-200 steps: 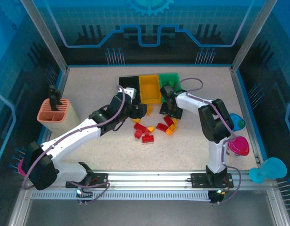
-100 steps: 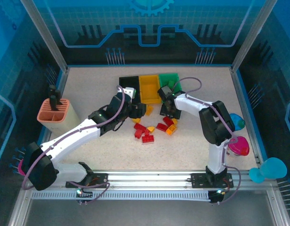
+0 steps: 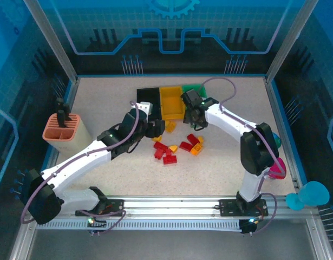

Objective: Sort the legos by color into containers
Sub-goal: Place the lego in the container.

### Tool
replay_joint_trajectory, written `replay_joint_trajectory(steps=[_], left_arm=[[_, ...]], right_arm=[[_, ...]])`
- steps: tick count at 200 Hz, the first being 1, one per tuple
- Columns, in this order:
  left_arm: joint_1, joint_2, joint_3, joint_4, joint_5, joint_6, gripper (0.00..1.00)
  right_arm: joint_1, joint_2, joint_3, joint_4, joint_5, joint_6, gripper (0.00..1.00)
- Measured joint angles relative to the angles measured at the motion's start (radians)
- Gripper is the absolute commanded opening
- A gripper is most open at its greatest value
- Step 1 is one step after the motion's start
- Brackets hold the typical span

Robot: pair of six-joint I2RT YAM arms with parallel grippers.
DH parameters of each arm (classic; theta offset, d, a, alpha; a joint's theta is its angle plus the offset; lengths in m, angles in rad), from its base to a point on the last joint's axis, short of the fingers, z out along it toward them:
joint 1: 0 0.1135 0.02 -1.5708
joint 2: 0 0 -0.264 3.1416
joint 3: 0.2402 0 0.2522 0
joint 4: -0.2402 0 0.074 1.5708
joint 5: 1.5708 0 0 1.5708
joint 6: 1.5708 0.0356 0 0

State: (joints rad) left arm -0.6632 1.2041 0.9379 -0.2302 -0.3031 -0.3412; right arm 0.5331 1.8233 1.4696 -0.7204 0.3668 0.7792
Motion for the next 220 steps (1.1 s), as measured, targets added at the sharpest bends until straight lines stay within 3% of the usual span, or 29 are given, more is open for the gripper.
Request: replay_joint_trajectory(steps=[87,116,143,220], left_arm=[[0.000,-0.054,-0.029,-0.012,-0.003,0.000,0.85],[0.000,-0.070,-0.035,-0.016,-0.013,0.000,0.85],[0.000,-0.079,-0.041,-0.019,-0.018,0.000,0.85],[0.000,-0.080,-0.045,-0.019,-0.023,0.000,0.85]], right_arm=[[-0.114,0.245,0.392,-0.072,-0.039,-0.093,0.61],[-0.126,0.320,0.490,-0.116,-0.045,-0.107,0.69],[-0.130,0.328,0.509,-0.145,-0.036,-0.116,0.76],[-0.125,0.257,0.405,-0.118,-0.029,-0.130,0.77]])
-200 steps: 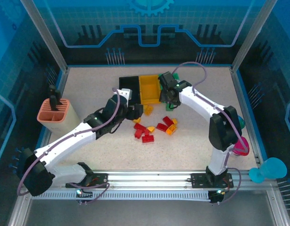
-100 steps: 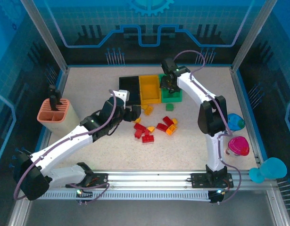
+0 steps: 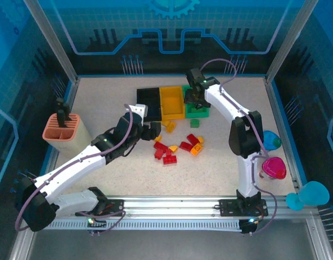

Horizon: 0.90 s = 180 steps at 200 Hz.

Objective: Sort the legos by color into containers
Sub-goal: Place the lego in the container, then pick up the lego from the center of the table.

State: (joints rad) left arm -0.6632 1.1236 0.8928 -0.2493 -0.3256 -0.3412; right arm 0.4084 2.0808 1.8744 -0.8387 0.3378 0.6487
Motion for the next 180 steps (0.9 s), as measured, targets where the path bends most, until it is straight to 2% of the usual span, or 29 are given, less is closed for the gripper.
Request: replay_joint_trajectory(steps=[42,66,102,138,180], left_arm=[[0.000,0.000,0.000,0.000,0.000,0.000,0.85],[0.000,0.005,-0.013,0.000,0.000,0.000,0.85],[0.000,0.016,-0.030,-0.001,0.000,0.000,0.85],[0.000,0.016,-0.032,-0.001,0.000,0.000,0.85],[0.000,0.016,-0.040,-0.001,0.000,0.000,0.84]], right_arm=[[0.020,-0.142,-0.204,0.067,-0.037,-0.022,0.77],[0.029,-0.169,-0.295,0.096,-0.059,-0.025,0.82],[0.031,-0.161,-0.357,0.114,-0.086,-0.029,0.81],[0.031,-0.099,-0.349,0.138,-0.094,-0.029,0.74],[0.031,-0.015,-0.342,0.145,-0.105,-0.032,0.72]])
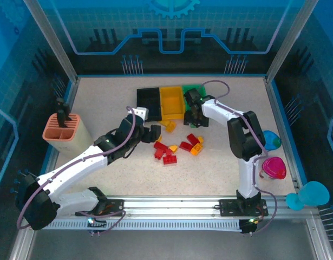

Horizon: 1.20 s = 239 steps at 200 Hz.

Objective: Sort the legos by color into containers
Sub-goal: Pick up the lego from the center of the table, then place the lego in the container.

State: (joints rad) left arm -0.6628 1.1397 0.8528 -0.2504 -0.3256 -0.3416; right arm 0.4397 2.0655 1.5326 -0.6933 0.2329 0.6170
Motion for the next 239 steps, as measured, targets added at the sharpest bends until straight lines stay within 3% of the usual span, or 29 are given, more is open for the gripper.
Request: replay_joint_trajectory(steps=[45,94,177,239], left_arm=[[0.000,0.000,-0.009,-0.006,0.000,0.000,0.85],[0.000,0.000,-0.018,-0.006,0.000,0.000,0.84],[0.000,-0.003,-0.019,-0.006,-0.001,0.000,0.84],[0.000,-0.018,-0.019,-0.010,-0.001,0.000,0.83]], right_arm=[[0.000,0.034,0.026,-0.001,0.002,-0.002,0.65],[0.000,0.046,0.044,0.004,0.004,-0.007,0.41],[0.033,-0.029,0.041,-0.024,0.032,-0.020,0.39],[0.003,-0.053,0.268,-0.084,0.069,-0.063,0.40]])
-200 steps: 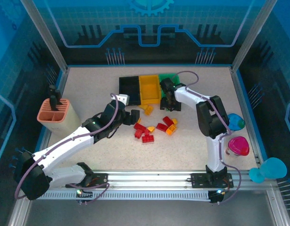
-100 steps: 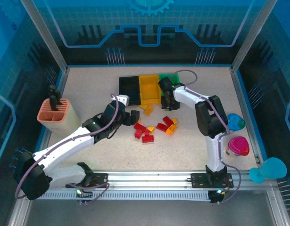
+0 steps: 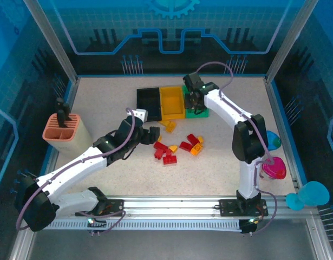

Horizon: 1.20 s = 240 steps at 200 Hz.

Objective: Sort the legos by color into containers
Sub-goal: Place the lego in the container.

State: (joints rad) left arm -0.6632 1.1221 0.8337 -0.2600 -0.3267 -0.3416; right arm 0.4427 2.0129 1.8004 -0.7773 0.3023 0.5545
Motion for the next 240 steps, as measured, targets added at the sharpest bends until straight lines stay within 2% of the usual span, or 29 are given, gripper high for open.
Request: replay_joint_trajectory(steps=[28,50,63,84,106,158,202,240], left_arm=[[0.000,-0.016,-0.001,-0.012,-0.003,0.000,0.83],[0.000,-0.036,-0.007,-0.023,-0.009,-0.005,0.83],[0.000,-0.045,-0.011,-0.024,-0.010,-0.008,0.83],[0.000,-0.053,-0.014,-0.032,-0.011,-0.018,0.83],[0.000,-0.055,-0.014,-0.034,-0.010,-0.019,0.83],[0.000,-0.038,-0.017,-0.034,-0.009,-0.019,0.84],[0.000,0.056,-0.014,-0.045,0.015,-0.019,0.86],[0.000,0.167,0.021,-0.076,0.048,-0.019,0.86]], right_arm=[[-0.034,0.065,0.171,-0.034,0.005,-0.014,0.41],[-0.058,0.129,0.260,-0.061,0.003,-0.024,0.53],[-0.067,0.163,0.290,-0.078,-0.003,-0.029,0.68],[-0.069,0.182,0.291,-0.101,-0.018,-0.030,0.70],[-0.068,0.154,0.219,-0.075,-0.026,-0.027,0.69],[-0.068,-0.021,-0.018,-0.011,-0.049,-0.013,0.69],[-0.068,-0.170,-0.160,0.072,-0.093,-0.006,0.68],[-0.068,-0.222,-0.262,0.130,-0.144,-0.005,0.67]])
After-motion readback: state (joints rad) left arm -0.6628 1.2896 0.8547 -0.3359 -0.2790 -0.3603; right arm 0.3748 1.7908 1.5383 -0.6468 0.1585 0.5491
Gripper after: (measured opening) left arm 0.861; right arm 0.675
